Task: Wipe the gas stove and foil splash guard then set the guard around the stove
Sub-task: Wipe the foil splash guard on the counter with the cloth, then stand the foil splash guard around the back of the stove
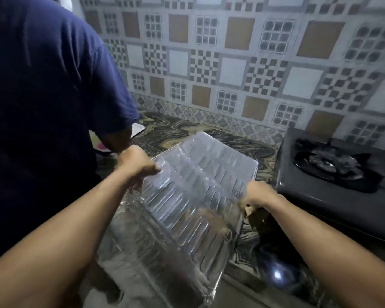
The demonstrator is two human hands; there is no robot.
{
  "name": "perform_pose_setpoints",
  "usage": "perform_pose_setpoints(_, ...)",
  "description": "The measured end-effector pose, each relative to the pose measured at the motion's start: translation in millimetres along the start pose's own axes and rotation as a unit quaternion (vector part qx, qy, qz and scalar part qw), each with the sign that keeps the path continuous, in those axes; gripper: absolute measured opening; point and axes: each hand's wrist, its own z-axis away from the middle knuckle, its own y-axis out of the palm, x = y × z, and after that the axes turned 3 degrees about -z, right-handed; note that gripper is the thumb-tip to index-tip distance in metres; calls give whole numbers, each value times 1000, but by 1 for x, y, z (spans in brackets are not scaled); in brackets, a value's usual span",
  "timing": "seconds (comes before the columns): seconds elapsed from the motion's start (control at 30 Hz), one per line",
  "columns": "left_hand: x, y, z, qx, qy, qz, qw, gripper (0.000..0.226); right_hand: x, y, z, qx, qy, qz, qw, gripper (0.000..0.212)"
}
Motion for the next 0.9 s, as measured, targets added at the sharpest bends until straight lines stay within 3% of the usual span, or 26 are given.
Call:
perform_pose_setpoints(0.2, -41, -26, 8, -36, 84, 17, 996, 37, 7, 14, 2, -37, 71, -108, 991, 34)
perform_pose_setpoints(0.37, -67, -44, 12, -117, 122, -18, 986, 31, 16, 12, 9, 103, -5, -60, 993, 34)
perform_pose_setpoints(0.5, -86, -60, 13, -147, 151, -44, 977, 44, 13, 3, 2, 164, -12, -52, 985, 24)
perform_pose_setpoints(0.6, -97, -67, 14, -155, 171, -70, 970, 44, 15, -39, -5, 5, -6, -152, 988, 32)
perform_pose_setpoints(0.7, -107, -72, 15, -163, 184, -85, 966, 34, 25, -109, -4, -176, -62, -263, 946, 51)
perform_pose_setpoints(0.8, -117, -75, 16, -179, 190, -104, 960, 26, 41, -177, -1, -248, -151, -289, 912, 52)
perform_pose_setpoints(0.9, -125, -78, 16, -191, 198, -116, 954, 24, 60, -228, 0, -289, -206, -251, 901, 56)
